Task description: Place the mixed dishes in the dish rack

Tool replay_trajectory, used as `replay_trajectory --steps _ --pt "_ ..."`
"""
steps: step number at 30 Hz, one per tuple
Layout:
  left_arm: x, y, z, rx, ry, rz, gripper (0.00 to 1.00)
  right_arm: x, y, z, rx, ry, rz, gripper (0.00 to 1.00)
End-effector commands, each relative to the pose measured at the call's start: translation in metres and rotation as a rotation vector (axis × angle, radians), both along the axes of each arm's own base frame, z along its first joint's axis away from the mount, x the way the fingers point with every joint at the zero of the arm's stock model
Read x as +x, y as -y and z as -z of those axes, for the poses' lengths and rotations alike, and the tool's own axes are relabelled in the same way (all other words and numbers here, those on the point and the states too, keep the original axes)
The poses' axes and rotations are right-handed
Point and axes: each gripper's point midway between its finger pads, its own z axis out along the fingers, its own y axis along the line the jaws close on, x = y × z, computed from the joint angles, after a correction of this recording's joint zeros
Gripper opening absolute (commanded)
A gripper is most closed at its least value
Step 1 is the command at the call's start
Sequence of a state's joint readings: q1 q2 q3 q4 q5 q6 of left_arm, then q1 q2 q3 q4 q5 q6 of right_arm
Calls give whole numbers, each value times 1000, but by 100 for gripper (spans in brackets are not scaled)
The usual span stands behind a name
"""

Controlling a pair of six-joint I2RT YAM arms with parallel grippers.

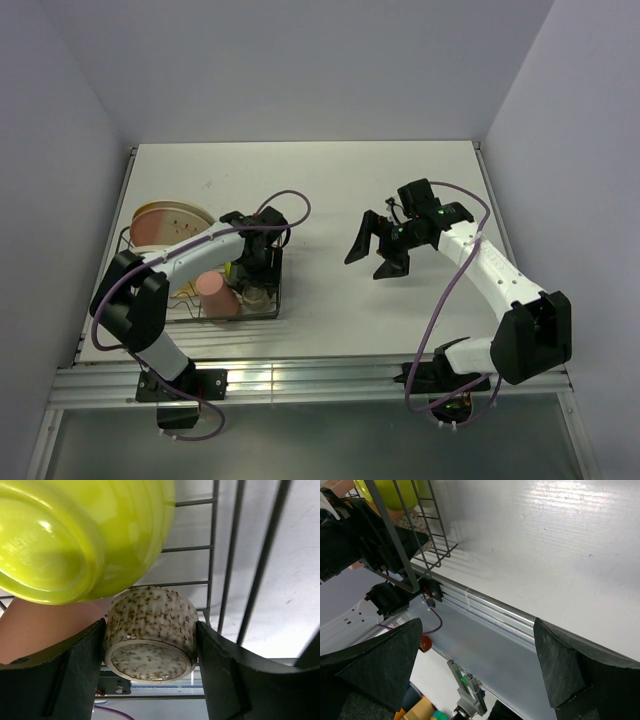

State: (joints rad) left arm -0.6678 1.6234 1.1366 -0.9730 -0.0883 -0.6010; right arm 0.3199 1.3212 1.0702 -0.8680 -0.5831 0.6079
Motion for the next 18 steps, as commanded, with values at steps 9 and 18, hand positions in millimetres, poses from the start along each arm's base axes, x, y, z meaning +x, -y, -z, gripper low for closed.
replay_trajectory --steps 9,18 --pt "-1 9 -4 -18 29 8 97 -4 5 -3 1 54 -5 100" --pt "16 23 -46 -44 112 14 99 -5 5 -3 8 57 -6 100"
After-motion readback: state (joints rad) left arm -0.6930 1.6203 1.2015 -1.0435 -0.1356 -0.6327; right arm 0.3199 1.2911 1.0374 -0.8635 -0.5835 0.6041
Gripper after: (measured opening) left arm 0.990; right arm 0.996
